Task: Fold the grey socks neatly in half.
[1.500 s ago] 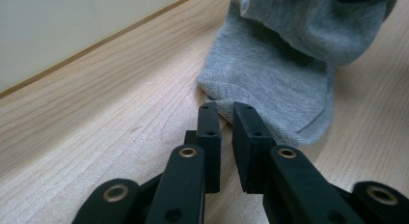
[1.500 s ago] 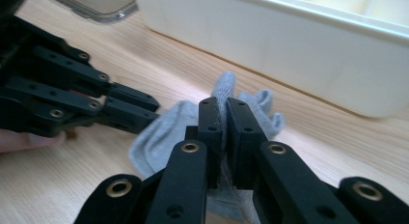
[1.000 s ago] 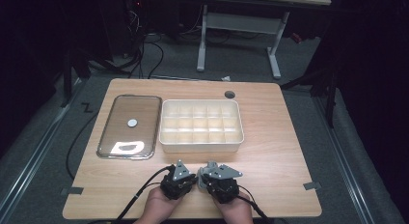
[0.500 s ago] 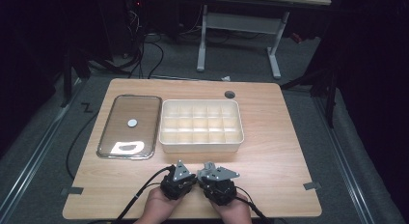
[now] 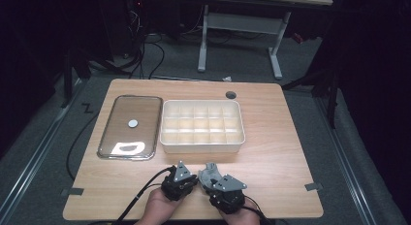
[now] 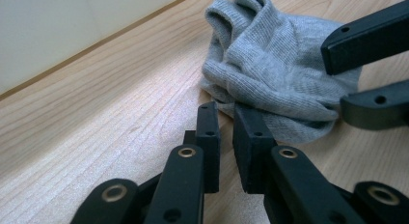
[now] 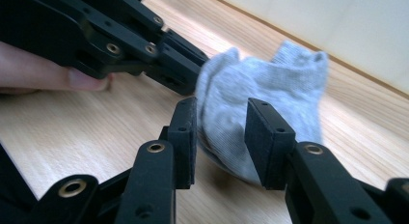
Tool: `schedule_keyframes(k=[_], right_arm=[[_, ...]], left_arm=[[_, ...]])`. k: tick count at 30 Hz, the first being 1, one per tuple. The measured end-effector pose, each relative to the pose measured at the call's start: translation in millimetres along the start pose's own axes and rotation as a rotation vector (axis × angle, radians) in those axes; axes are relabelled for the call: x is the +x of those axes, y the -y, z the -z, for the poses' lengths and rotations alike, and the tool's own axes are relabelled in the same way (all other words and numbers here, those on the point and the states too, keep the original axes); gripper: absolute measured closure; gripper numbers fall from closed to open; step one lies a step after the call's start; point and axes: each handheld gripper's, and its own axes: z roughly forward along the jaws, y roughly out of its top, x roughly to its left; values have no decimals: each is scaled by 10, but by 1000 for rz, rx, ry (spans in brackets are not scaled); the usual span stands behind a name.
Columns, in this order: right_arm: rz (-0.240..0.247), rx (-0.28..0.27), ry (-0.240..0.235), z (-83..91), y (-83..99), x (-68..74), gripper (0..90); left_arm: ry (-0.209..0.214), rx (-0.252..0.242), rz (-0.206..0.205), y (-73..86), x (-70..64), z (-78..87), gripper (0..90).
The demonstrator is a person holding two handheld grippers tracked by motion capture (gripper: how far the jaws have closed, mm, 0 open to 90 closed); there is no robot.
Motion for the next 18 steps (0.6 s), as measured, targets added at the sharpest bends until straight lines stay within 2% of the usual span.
schedule_keyframes(k=[3, 4, 9, 11, 13, 14, 18], right_arm=[[-18, -43, -12, 77, 9, -35, 660], [-20, -42, -9, 96, 3, -44, 660], [-30, 17, -24, -21, 27, -88, 657], [-34, 43, -28, -73, 41, -102, 705], [-33, 46, -33, -79, 36, -112, 832], [-41, 41, -36, -66, 22, -121, 864], [-52, 15, -43, -3, -30, -129, 871]], left_arm=[[1, 0, -1, 0, 0, 0, 807], [1, 0, -1, 0, 0, -1, 805], [2, 0, -2, 0, 0, 0, 805], [2, 0, -2, 0, 0, 0, 803], [5, 0, -3, 0, 0, -1, 797], [5, 0, -4, 0, 0, 0, 795], [7, -1, -5, 0, -1, -1, 795]])
